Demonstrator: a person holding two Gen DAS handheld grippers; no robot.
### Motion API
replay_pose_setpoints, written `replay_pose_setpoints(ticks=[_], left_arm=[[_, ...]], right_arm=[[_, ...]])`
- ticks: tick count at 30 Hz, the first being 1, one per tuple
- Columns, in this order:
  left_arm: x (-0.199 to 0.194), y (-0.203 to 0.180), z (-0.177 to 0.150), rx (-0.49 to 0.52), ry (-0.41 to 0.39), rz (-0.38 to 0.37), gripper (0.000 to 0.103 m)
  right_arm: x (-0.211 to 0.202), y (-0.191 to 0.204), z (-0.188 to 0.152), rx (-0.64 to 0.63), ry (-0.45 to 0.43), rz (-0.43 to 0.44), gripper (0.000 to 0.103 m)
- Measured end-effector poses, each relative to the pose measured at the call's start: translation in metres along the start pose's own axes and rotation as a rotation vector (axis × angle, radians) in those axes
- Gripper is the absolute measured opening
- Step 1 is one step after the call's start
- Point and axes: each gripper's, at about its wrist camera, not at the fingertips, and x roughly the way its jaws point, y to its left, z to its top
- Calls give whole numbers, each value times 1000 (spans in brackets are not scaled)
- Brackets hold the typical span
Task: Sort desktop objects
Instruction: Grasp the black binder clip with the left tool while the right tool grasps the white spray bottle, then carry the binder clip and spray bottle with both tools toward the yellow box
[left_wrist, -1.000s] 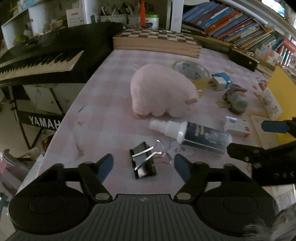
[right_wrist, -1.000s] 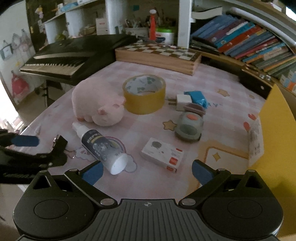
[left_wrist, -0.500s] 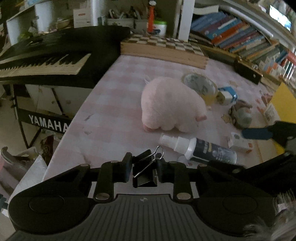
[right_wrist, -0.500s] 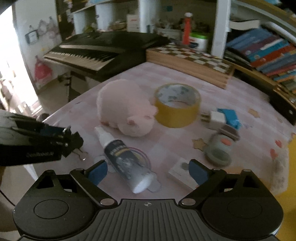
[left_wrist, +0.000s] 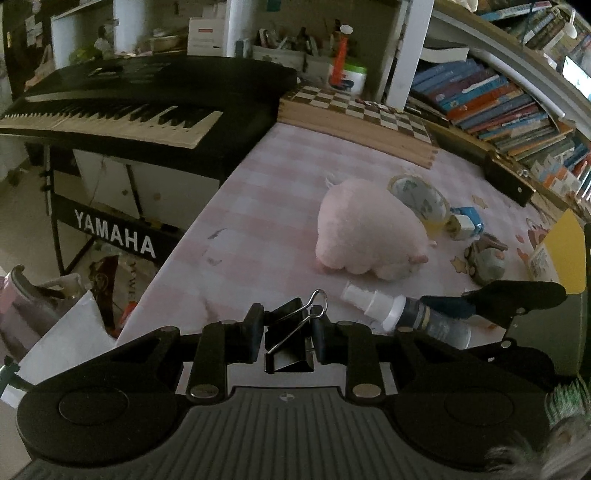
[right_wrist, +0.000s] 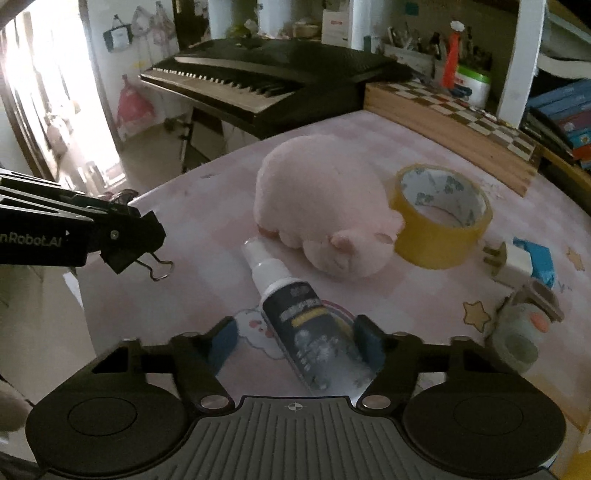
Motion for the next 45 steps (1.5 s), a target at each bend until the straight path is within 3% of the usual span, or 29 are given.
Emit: replay_pose_setpoints(ticks=[1,5,11,20,32,45], left_arm=[[-1,0,0,-2,-1,-1,25],[-5,-2,1,-5,-8,-17,25],[-10,-10,4,11,-17,-62,25],[-34,-21,13,22,-57,-160,25],[-72,-34,9,83,-114,-313,25],[-104,-19,-41,138,-66,-420,25]], right_arm=[[-1,0,1,-3,0,6,47],[-6,-2,-1,-8,20,31,34],[-19,-11,-7,74,30,49,33],[-75,-22,-6,190,-66,21,33],[-132,-10,-17,295,-166,-89,33],[-160,46,-59,397,-145,-153,33]])
